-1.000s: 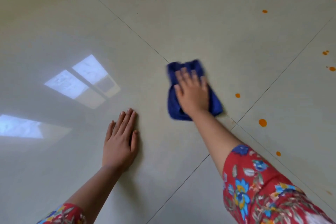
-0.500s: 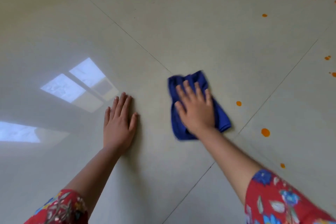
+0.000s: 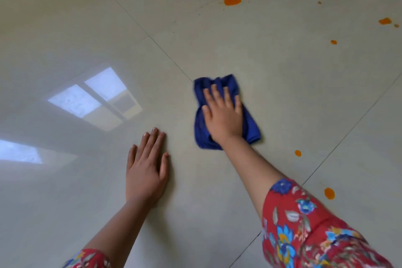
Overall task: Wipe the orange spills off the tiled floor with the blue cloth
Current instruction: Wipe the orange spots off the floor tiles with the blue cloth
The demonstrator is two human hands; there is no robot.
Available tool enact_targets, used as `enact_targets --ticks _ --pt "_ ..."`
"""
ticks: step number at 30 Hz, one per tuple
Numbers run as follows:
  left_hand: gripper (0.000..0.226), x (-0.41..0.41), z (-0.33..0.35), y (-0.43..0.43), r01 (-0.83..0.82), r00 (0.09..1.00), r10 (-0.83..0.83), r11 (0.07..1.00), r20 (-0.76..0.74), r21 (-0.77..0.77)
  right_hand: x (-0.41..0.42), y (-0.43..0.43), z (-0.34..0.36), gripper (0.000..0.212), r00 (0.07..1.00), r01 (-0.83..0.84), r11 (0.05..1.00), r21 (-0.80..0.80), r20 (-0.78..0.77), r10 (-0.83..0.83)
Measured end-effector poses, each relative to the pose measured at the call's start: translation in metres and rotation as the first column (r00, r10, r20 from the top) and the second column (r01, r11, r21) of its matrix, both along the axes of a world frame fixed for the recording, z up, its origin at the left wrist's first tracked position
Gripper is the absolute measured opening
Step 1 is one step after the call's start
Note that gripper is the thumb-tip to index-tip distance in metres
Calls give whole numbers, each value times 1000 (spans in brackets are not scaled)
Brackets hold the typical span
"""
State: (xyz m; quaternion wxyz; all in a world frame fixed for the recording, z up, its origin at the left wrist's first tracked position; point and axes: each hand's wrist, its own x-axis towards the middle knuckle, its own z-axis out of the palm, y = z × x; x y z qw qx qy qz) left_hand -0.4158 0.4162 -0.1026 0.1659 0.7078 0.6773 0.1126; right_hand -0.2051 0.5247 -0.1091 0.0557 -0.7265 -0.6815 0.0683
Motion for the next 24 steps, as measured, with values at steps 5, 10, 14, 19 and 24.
enact_targets --ticks 5,10,14,19,24 --pt "55 0 3 -1 -15 1000 15 1000 9 -4 2 -100 1 54 922 -386 922 10 33 386" --pt "56 2 4 0 -22 1000 22 1000 13 0 76 -67 1 55 991 94 995 21 93 -96" --pt "56 0 4 -1 -1 1000 1 1000 2 -7 27 -29 3 59 996 85 996 9 39 -85" --pt "54 -1 2 1 4 1000 -4 1000 0 12 24 -135 2 53 856 -515 857 -13 34 515" --pt "55 0 1 -2 -2 1000 2 999 0 46 99 -129 1 52 959 -234 972 -7 165 232"
